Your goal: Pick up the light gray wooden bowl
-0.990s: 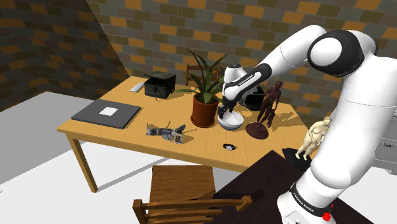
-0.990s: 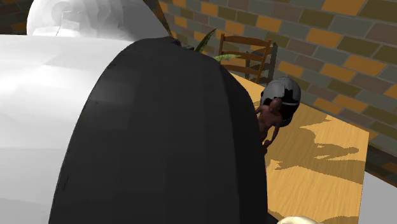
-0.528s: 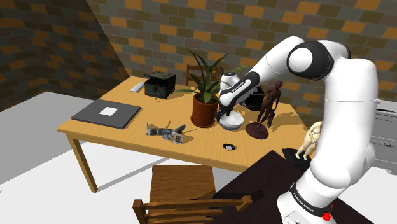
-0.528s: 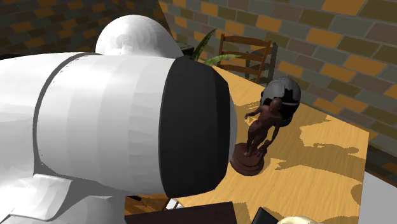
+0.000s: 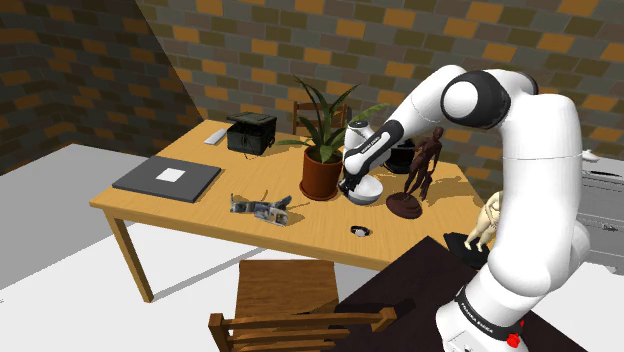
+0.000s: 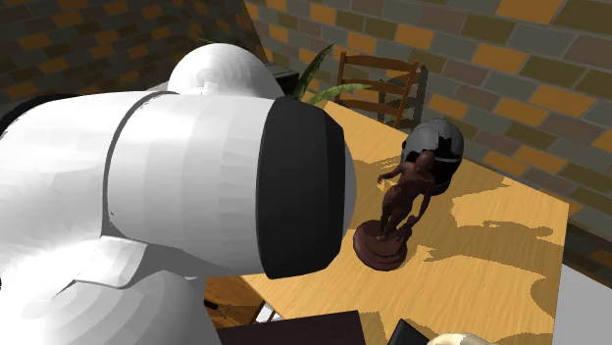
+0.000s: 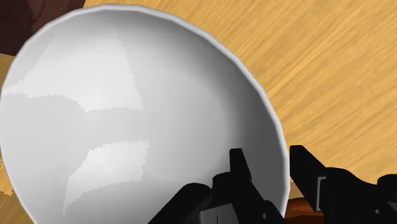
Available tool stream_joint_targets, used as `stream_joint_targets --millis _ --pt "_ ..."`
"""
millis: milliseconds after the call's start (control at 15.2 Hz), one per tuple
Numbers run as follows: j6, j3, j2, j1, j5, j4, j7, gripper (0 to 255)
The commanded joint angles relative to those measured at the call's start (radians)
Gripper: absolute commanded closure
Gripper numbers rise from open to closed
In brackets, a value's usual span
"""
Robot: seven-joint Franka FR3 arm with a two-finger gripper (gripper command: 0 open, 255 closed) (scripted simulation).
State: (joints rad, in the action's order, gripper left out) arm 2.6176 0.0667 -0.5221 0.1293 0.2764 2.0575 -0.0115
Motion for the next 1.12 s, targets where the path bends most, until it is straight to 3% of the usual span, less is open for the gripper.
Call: stream_joint_targets --millis 0,462,1056 --pt "0.001 0.0 -0.001 0.0 0.0 -0.001 0.0 255" --pt "0.001 0.0 0.0 0.0 0.0 0.001 -0.001 255" --pt "-0.087 -0.011 0.1 0.006 -0.017 0.012 0.026 255"
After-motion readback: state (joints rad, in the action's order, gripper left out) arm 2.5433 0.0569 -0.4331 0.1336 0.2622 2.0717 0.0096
